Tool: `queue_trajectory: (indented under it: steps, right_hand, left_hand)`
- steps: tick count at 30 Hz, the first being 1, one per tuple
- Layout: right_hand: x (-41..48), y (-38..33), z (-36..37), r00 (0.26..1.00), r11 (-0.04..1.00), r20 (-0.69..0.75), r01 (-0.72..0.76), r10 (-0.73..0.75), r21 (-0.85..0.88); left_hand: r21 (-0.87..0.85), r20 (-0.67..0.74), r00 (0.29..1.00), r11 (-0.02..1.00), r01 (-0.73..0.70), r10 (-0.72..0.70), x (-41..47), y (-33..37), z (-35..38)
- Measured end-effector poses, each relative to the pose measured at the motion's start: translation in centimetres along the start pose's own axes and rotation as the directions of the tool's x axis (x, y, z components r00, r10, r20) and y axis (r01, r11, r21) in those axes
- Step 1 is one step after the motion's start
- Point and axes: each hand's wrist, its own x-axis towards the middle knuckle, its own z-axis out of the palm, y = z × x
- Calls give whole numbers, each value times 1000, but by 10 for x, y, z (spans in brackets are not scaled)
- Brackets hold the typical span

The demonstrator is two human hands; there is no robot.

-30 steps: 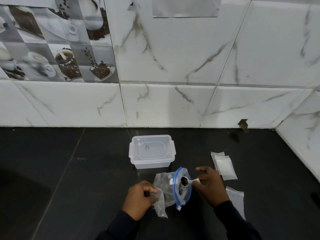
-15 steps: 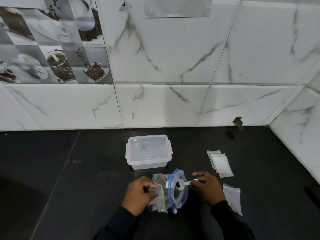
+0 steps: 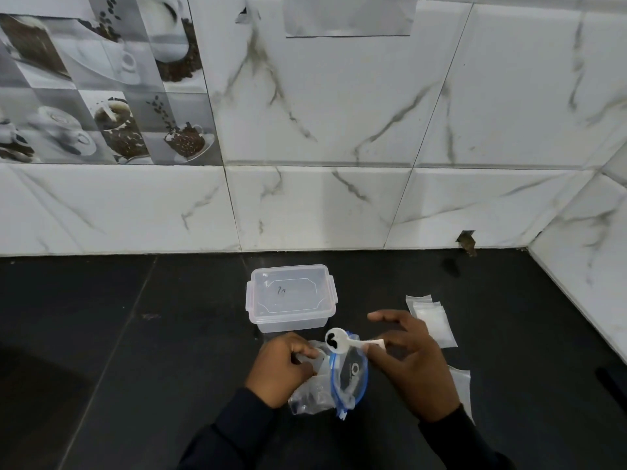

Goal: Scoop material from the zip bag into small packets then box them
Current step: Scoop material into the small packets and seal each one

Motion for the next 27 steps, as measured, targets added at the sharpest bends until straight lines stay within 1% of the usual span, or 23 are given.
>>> queue_trajectory:
  steps: [2, 3, 5, 6, 7, 9, 12, 13, 14, 15, 16, 17, 18, 20, 21, 23, 25, 27]
  right_hand:
    - [-6, -10, 13, 979, 975, -54, 190, -196, -112]
    - [-11, -9, 22, 947, 932, -47, 302, -317, -200]
    - [-23, 1, 40, 854, 785, 15, 485, -520, -385]
    - [-28, 7, 47, 816, 719, 34, 527, -577, -453]
    - [-32, 12, 51, 792, 677, 30, 540, -610, -501]
    - [-36, 17, 56, 760, 640, -29, 526, -650, -560]
    - [-38, 20, 61, 736, 631, -81, 512, -672, -584]
    - [-37, 21, 61, 738, 644, -93, 510, -668, -571]
    - [-36, 20, 61, 754, 684, -128, 495, -645, -536]
    - [-34, 20, 58, 782, 753, -192, 454, -593, -476]
    - [-32, 21, 54, 816, 830, -270, 388, -512, -400]
    - [-29, 21, 47, 852, 900, -338, 298, -401, -317]
    - [-24, 24, 39, 880, 950, -386, 187, -275, -251]
    - [-16, 41, 25, 912, 982, -409, -54, -24, -179]
    - [-14, 53, 22, 927, 969, -364, -170, 94, -182]
    - [-10, 72, 28, 940, 916, -178, -326, 290, -233]
    - [-6, 78, 45, 900, 875, 36, -413, 435, -253]
    - [1, 75, 62, 832, 849, 210, -455, 513, -270]
  left_hand:
    - [-29, 4, 1000, 1000, 12, -11, 4, 6, -2]
    - [-43, 5, 1000, 999, 20, -20, 5, 8, -3]
    - [-80, 9, 999, 995, 54, -53, 7, 9, -6]
    - [-115, 14, 997, 990, 81, -80, 8, 8, -7]
    - [-152, 26, 994, 983, 107, -104, 8, 5, -8]
    - [-195, 51, 989, 969, 149, -142, 7, 3, -11]
    - [-220, 61, 984, 960, 175, -165, 7, 2, -11]
    - [-218, 51, 984, 960, 177, -169, 8, 1, -10]
    - [-225, 42, 983, 957, 182, -178, 8, 1, -9]
    - [-240, 41, 982, 952, 188, -183, 7, -1, -9]
    - [-250, 45, 981, 949, 192, -186, 7, -4, -10]
    - [-254, 48, 981, 948, 193, -187, 5, -7, -11]
    - [-254, 45, 981, 947, 194, -189, 3, -9, -13]
    - [-266, 13, 981, 945, 191, -195, -4, -17, -17]
    - [-272, -4, 980, 943, 189, -198, -7, -20, -18]
    - [-285, -29, 978, 940, 189, -206, -11, -24, -19]
    - [-301, -29, 978, 935, 187, -205, -12, -22, -18]
    - [-327, -21, 981, 929, 174, -191, -10, -14, -16]
